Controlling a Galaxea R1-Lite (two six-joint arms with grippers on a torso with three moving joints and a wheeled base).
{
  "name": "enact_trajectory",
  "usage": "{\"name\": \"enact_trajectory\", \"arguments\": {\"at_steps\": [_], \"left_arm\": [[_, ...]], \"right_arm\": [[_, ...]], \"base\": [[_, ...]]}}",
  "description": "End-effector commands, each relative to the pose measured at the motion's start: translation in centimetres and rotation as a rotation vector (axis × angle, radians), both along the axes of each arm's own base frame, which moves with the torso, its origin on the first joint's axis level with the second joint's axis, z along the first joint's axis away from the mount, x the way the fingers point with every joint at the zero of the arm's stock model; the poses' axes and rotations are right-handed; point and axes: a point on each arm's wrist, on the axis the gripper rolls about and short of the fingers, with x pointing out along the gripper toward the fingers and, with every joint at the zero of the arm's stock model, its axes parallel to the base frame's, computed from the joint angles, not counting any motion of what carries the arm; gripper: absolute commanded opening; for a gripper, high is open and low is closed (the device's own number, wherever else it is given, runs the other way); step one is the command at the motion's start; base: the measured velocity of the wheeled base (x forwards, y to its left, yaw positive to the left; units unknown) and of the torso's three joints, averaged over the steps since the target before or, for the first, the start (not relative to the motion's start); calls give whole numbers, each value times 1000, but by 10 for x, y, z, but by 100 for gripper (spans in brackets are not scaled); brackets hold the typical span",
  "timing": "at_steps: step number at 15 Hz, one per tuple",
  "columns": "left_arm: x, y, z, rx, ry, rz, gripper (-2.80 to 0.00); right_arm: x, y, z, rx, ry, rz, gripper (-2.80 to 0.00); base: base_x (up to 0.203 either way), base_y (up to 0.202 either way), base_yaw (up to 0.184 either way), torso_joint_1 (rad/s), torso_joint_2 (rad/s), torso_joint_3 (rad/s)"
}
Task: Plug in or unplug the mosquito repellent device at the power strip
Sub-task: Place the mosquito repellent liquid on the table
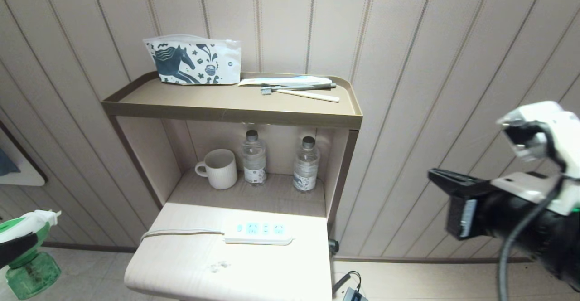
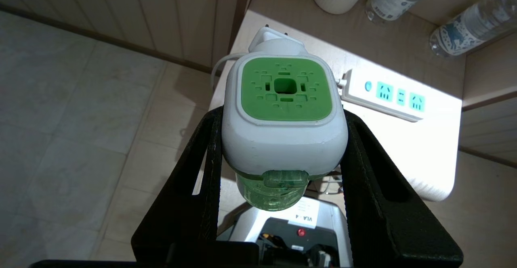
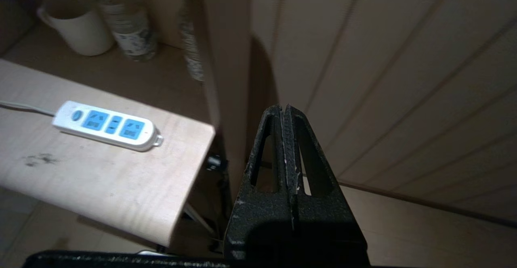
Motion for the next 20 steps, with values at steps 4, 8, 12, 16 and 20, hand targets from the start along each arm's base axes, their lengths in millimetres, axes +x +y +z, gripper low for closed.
{"name": "enact_trajectory", "arguments": {"at_steps": [4, 8, 12, 16, 20], "left_arm": [[5, -2, -25, -8, -30, 3, -280], [10, -4, -39, 6, -7, -30, -280], [11, -5, -40, -5, 2, -55, -280], [13, -7, -40, -23, 19, -104, -280], [12, -7, -41, 27, -13, -134, -280]], "right_arm": [[-103, -119, -8, 92, -175, -408, -280], [-149, -133, -71, -4, -128, -732, -280], [-140, -130, -111, -89, -20, -868, -280], [-143, -125, -135, -74, -71, -735, -280], [-150, -114, -160, -85, -173, -181, -280]], "base": [[0, 0, 0, 0, 0, 0], [0, 0, 0, 0, 0, 0], [0, 0, 0, 0, 0, 0], [0, 0, 0, 0, 0, 0], [0, 0, 0, 0, 0, 0]]}}
